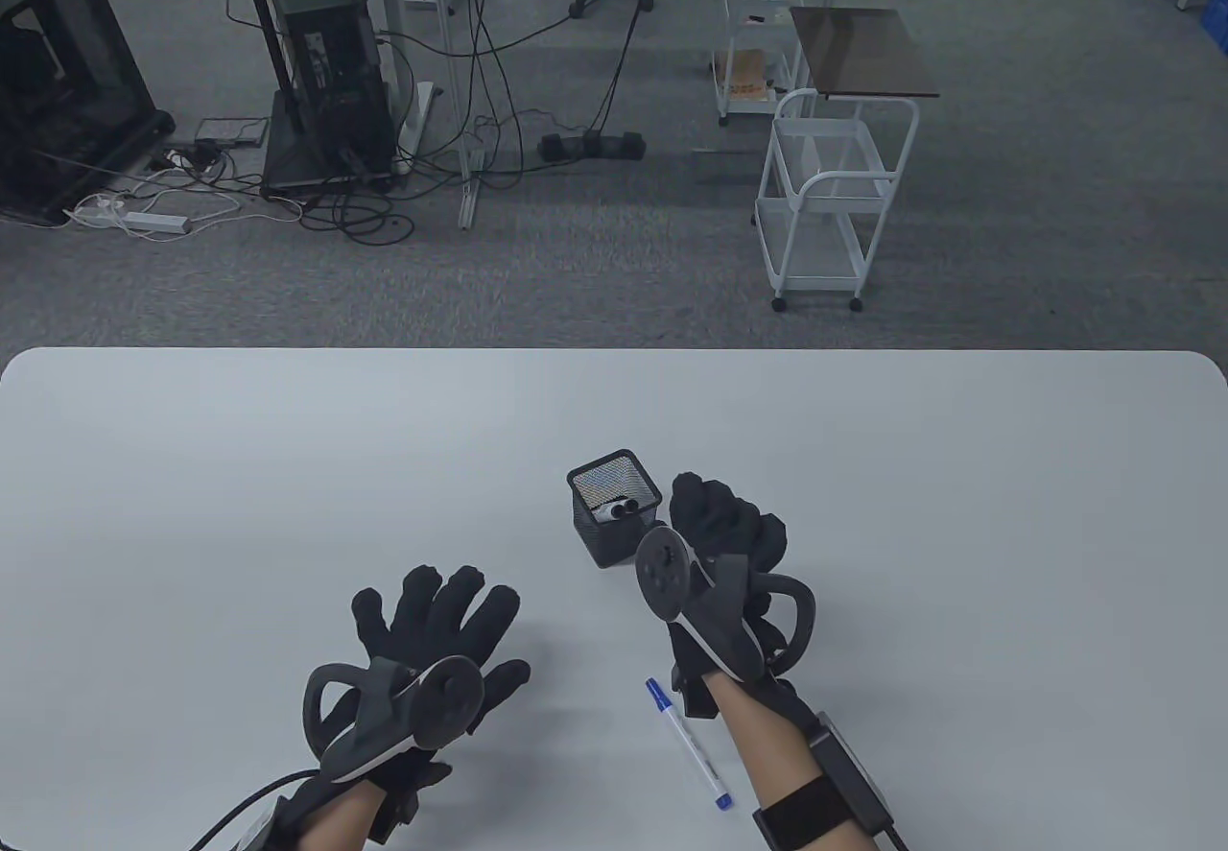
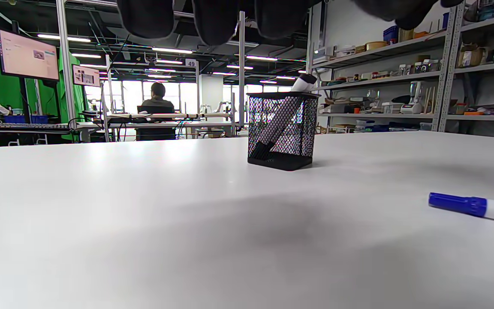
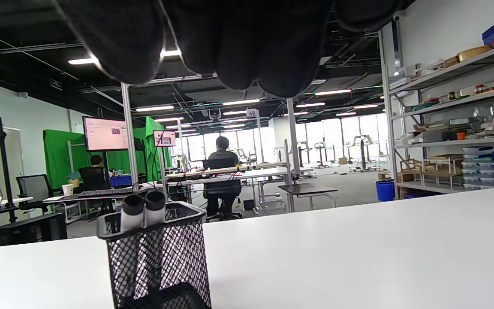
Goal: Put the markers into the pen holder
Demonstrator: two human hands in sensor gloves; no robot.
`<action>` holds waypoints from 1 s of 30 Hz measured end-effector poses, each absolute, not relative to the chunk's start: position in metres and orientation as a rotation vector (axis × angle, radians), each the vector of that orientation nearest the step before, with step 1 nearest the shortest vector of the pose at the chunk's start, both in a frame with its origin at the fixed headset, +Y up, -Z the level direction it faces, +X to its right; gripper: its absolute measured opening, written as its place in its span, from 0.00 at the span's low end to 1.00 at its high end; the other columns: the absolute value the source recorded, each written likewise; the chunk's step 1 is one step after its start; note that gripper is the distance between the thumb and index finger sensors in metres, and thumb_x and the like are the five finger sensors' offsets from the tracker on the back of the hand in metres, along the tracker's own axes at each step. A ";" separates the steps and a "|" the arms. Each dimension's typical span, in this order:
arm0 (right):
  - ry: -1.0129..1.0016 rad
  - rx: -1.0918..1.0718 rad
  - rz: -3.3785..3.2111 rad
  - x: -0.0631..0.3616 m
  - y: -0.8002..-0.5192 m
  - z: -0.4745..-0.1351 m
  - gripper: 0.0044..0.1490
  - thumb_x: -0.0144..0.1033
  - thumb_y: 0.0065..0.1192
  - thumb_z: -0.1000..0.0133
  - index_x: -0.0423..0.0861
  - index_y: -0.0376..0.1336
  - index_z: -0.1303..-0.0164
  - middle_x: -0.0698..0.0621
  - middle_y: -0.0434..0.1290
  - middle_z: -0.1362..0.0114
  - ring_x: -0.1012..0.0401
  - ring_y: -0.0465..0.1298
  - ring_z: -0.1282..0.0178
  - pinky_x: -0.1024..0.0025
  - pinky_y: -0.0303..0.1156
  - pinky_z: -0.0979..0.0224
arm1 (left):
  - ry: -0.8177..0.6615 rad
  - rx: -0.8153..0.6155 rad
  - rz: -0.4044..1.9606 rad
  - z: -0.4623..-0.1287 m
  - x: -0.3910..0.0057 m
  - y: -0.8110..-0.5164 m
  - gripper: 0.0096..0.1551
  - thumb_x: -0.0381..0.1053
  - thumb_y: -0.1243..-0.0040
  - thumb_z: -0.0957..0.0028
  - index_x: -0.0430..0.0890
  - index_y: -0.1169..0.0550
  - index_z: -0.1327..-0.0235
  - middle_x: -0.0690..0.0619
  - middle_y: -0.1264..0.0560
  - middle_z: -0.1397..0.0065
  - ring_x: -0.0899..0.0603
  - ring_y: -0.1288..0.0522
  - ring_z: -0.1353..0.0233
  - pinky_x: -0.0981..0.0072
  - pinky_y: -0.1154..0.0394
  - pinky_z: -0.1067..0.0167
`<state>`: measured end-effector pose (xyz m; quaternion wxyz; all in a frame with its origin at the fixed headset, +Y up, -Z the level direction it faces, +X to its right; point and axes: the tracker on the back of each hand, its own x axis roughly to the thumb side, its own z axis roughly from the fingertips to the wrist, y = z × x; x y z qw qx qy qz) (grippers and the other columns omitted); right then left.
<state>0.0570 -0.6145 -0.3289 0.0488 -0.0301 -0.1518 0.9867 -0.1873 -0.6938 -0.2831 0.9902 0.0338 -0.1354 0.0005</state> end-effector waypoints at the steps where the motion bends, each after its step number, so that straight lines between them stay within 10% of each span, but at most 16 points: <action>1: -0.456 -0.074 3.008 0.058 -0.614 -0.325 0.41 0.51 0.60 0.36 0.42 0.57 0.17 0.39 0.64 0.17 0.41 0.70 0.21 0.34 0.53 0.23 | -0.272 0.068 0.001 -0.283 -0.187 -0.694 0.42 0.76 0.61 0.41 0.67 0.45 0.11 0.53 0.49 0.04 0.28 0.50 0.06 0.16 0.58 0.24; 30: 0.287 0.051 3.113 0.059 -0.714 -0.254 0.44 0.50 0.64 0.38 0.32 0.59 0.21 0.30 0.67 0.24 0.35 0.72 0.29 0.28 0.54 0.30 | -0.277 0.077 -0.001 -0.281 -0.186 -0.695 0.42 0.76 0.61 0.41 0.67 0.45 0.11 0.54 0.49 0.04 0.28 0.50 0.06 0.16 0.58 0.24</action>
